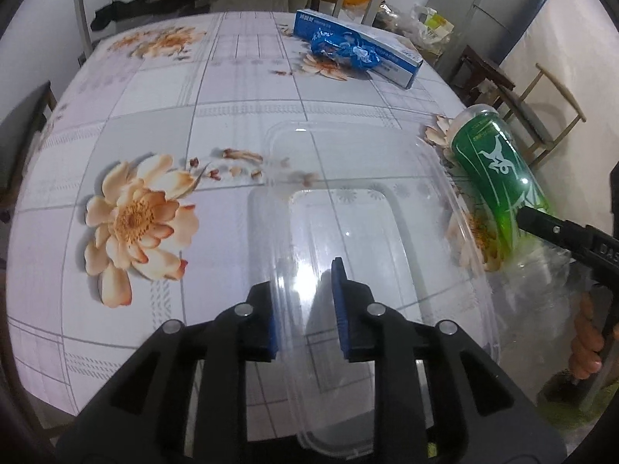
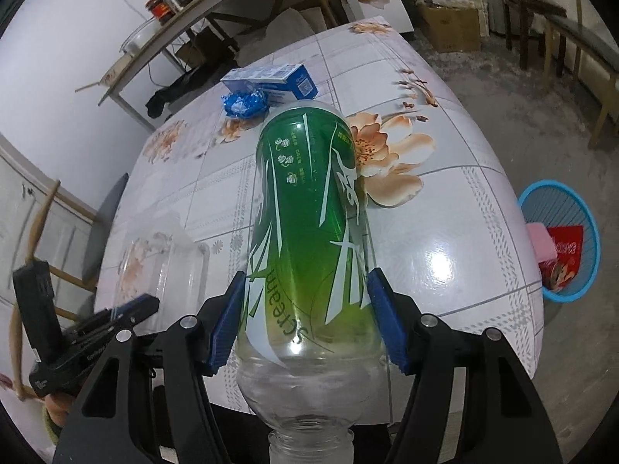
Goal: Collect trash
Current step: 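Grasp the clear plastic tray with the left gripper while the right gripper holds the bottle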
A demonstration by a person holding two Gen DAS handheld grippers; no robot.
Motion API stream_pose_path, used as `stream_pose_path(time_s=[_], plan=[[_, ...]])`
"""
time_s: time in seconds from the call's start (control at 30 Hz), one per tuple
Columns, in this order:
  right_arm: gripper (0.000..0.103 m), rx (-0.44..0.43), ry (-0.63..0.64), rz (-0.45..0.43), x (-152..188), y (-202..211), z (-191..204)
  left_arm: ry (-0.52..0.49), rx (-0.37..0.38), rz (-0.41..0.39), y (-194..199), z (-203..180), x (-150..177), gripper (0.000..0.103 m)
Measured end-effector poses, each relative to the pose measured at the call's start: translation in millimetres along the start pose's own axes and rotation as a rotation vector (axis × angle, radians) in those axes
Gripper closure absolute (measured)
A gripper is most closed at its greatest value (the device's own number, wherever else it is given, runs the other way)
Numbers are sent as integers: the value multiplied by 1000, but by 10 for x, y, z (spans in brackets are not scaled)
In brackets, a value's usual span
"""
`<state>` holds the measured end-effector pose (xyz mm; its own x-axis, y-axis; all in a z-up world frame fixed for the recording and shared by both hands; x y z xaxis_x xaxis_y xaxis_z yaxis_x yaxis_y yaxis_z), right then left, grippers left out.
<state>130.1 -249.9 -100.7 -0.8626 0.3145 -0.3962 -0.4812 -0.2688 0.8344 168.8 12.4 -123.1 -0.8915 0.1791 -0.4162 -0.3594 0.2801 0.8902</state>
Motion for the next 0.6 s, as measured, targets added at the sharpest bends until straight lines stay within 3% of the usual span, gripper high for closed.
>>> stream_pose_path(time_s=[0.17,0.5,0.6], plan=[[35,9,3,9,50,-30,25,-29,-75,-27,-29,-54,-47,82],[35,-1,4,-11,63,-82,23,-64,-143,-65,-37,-149,-56,82],[35,-5,14,-13,71,-95,35,-66,-164,-79,-34,-156,-48,88]])
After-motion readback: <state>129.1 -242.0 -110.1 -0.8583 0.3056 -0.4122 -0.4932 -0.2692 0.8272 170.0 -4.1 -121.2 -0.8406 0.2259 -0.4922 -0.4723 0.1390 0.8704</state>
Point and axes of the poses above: each gripper's, at about its wrist camera, not at the fingertips, and y roughly against the way its jaws point, z to its left, x to its underside, the point moved 4 cm from there along -y, roughly the way its jaws point, and after that the axes turned 4 degrees about z, right-handed, at the moved point
